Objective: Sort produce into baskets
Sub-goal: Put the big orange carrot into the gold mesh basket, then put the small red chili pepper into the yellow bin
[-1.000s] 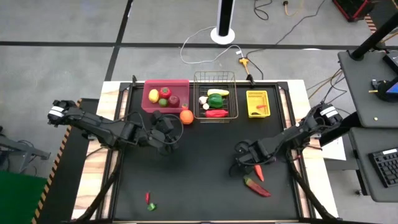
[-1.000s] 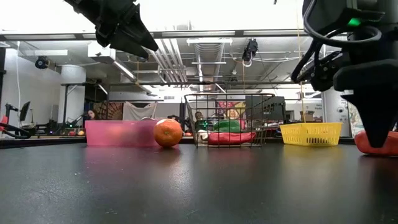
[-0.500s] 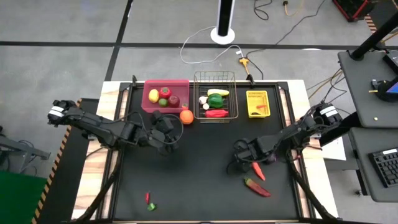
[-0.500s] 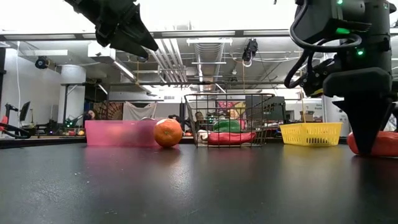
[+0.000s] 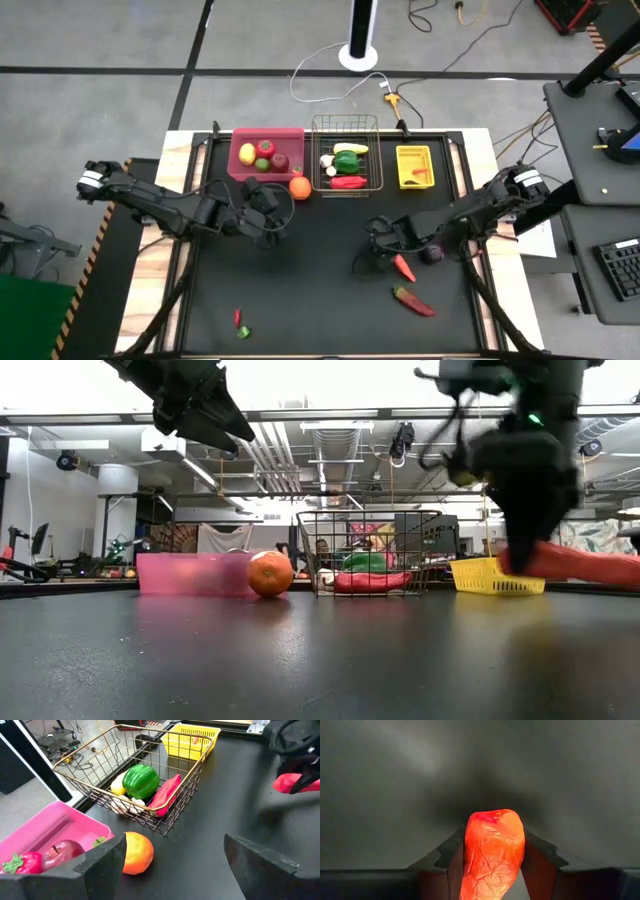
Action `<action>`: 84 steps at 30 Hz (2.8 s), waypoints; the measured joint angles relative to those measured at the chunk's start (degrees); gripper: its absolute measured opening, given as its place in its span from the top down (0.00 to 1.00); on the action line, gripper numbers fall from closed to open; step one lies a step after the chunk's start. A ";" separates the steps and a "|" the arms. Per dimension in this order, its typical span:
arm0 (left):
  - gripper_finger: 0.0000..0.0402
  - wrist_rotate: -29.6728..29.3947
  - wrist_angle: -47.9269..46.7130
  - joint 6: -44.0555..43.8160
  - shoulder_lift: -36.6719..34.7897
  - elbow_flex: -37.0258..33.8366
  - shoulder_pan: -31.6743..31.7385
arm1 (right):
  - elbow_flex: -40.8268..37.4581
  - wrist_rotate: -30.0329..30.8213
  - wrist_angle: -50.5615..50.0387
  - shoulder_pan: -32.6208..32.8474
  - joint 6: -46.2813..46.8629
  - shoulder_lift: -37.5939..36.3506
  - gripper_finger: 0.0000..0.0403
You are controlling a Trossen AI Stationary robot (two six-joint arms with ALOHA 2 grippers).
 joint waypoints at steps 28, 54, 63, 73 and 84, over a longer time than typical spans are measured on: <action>0.22 0.02 0.02 -17.92 0.00 0.00 -13.82 | 23.14 15.83 35.02 -19.18 -69.14 -0.02 0.63; 0.22 -1.44 0.31 -25.60 2.03 0.00 -16.73 | 6.00 -5.49 35.52 -37.99 -73.68 0.07 0.63; 0.22 1.94 0.37 -27.55 2.10 0.00 -16.73 | 6.24 -5.49 35.19 -37.99 -72.56 0.07 0.60; 0.22 4.55 0.21 -31.24 2.12 -0.02 -16.73 | 6.24 -5.47 35.01 -37.99 -71.72 0.07 0.41; 0.22 18.90 -3.40 -50.19 2.87 -0.02 -17.33 | 6.24 -5.45 35.04 -37.94 -70.65 -1.77 0.32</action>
